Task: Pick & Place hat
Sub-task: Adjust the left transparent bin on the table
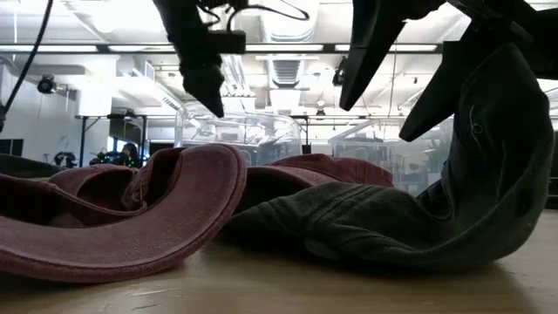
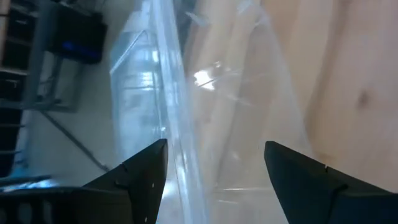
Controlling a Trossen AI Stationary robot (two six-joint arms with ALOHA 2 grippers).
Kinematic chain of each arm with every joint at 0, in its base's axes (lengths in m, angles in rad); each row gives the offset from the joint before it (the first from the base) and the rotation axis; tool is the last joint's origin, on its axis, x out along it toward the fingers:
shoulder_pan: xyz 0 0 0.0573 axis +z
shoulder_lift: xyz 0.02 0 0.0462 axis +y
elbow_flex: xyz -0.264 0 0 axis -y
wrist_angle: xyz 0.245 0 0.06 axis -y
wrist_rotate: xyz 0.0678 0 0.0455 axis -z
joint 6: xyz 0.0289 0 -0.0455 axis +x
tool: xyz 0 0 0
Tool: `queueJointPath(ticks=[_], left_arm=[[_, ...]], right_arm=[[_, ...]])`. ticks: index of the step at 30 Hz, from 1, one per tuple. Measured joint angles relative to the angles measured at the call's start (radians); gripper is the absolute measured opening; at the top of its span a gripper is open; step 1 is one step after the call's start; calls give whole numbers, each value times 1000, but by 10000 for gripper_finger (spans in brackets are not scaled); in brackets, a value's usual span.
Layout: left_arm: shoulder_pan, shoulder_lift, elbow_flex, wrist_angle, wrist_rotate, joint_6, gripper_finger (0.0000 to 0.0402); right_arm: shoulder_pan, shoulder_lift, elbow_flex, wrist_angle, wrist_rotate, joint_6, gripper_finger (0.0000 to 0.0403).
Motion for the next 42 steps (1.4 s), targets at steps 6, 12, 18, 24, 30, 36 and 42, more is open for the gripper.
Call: queueJointPath(ticks=[6,12,18,24,30,36,42], left_arm=[[14,58,0,2,-173,12,261],[39,108,0,-1,-193,18,229],[40,120,0,-6,-248,39,109],[55,83,34,-66,-225,6,22],[122,49,193,-288,44,-260,22],[237,-82,269,-330,161,-517,22],[322,-259,122,-274,226,-758,22]], right_arm=[[2,1,-15,1,0,0,217],[6,1,-30,1,0,11,217],[18,1,-38,1,0,44,217],[29,1,-41,0,2,75,216],[33,1,-41,1,2,78,216],[32,-2,-41,1,3,112,216],[27,-5,-40,2,4,138,216]])
